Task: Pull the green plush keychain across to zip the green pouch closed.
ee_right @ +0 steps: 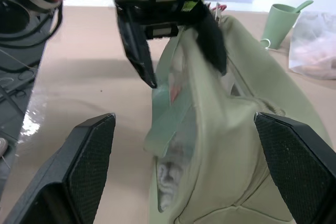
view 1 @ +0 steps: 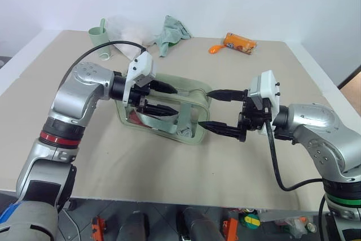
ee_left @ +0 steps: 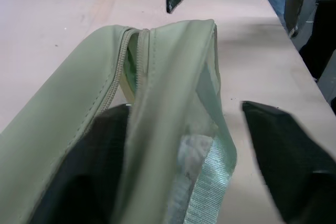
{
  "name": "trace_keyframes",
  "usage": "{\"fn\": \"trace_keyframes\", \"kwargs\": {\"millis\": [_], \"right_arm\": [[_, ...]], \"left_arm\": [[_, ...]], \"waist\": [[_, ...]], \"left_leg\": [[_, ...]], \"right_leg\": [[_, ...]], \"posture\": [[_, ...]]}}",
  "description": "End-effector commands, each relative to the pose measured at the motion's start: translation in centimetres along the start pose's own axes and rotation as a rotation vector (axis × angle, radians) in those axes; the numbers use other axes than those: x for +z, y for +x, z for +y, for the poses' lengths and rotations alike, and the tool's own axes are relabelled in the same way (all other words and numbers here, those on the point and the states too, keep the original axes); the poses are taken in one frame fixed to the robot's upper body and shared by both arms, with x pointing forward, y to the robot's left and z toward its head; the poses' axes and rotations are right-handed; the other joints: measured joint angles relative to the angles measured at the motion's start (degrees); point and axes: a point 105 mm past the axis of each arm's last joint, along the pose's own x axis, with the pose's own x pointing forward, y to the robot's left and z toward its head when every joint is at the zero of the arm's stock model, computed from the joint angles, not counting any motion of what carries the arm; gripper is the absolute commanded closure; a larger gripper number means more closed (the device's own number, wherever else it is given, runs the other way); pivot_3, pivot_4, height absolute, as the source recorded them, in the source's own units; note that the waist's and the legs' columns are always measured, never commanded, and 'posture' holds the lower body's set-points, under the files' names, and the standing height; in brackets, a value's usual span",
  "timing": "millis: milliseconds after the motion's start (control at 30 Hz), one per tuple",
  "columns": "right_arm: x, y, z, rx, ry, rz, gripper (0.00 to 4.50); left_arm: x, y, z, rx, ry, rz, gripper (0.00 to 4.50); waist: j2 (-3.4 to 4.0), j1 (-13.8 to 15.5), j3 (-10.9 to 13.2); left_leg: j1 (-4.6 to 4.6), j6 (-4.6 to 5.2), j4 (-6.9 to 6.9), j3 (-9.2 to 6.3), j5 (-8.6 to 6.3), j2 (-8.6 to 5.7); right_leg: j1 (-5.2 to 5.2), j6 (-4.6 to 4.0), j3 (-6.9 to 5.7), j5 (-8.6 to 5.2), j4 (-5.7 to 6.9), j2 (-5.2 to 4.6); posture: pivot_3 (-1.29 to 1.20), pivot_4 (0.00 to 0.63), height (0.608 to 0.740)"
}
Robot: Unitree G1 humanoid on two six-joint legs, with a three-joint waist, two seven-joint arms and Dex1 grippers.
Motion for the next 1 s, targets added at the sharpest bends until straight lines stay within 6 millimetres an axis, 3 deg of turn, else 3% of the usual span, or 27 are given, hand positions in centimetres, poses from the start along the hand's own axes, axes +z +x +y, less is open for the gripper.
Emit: {"fn": "trace_keyframes", "kwargs": {"millis": [33,200,367,467,600,733,1000], "right_arm": [[0.6,-0.1,0.0,0.001,-0.041,-0.009,0.13],[0.4,0.1,0.1,0.005,-0.049,0.002,0.13],[0.2,0.2,0.1,0.012,-0.050,0.007,0.13],[0.3,0.4,0.2,0.022,-0.053,0.004,0.13],[-0.2,0.9,0.4,0.041,-0.055,0.015,0.13],[-1.1,1.5,0.4,0.041,-0.064,0.038,0.13],[-2.2,2.1,0.3,0.055,-0.069,0.057,2.70]], "left_arm": [[2.0,-1.2,1.8,0.099,0.003,-0.084,0.70],[4.8,-4.2,3.9,0.226,-0.079,-0.252,0.70],[6.1,-7.2,2.8,0.217,-0.153,-0.359,0.70],[4.9,-9.1,1.6,0.237,-0.165,-0.327,0.70],[1.1,-12.4,1.1,0.379,-0.217,-0.206,0.70],[-0.1,-16.5,0.6,0.528,-0.310,-0.260,0.70],[-0.1,-22.7,-1.1,0.746,-0.413,-0.482,0.64]], "waist": [[0.00,0.00,0.00],[0.00,-0.13,0.00],[0.01,-0.22,0.01],[0.02,-0.40,0.01],[0.03,-0.74,0.01],[0.02,-0.70,0.01],[0.01,-0.69,0.01]], "left_leg": [[0.00,0.00,0.00,0.00,0.00,0.00],[0.00,0.00,0.02,0.02,0.00,0.01],[0.01,0.00,-0.05,-0.01,0.00,0.12],[0.02,0.00,-0.08,0.01,0.00,0.15],[0.05,-0.04,-0.08,0.01,0.02,0.20],[0.05,-0.11,-0.07,-0.02,0.07,0.22],[0.02,-0.11,-0.07,0.03,0.07,0.20]], "right_leg": [[0.00,0.00,0.00,0.00,0.00,0.00],[-0.01,0.00,0.01,0.02,0.00,0.03],[-0.03,-0.04,-0.03,-0.01,0.00,0.07],[-0.05,-0.04,-0.01,-0.01,0.00,0.06],[-0.05,-0.05,-0.05,-0.01,0.00,0.05],[-0.05,-0.07,-0.14,0.01,0.00,0.03],[-0.07,-0.08,-0.15,0.01,0.00,-0.05]], "posture": [[0.00,0.150,0.737],[0.00,0.150,0.737],[0.00,0.150,0.737],[0.00,0.150,0.737],[0.00,0.150,0.737],[0.00,0.150,0.737],[0.00,0.150,0.737]]}}
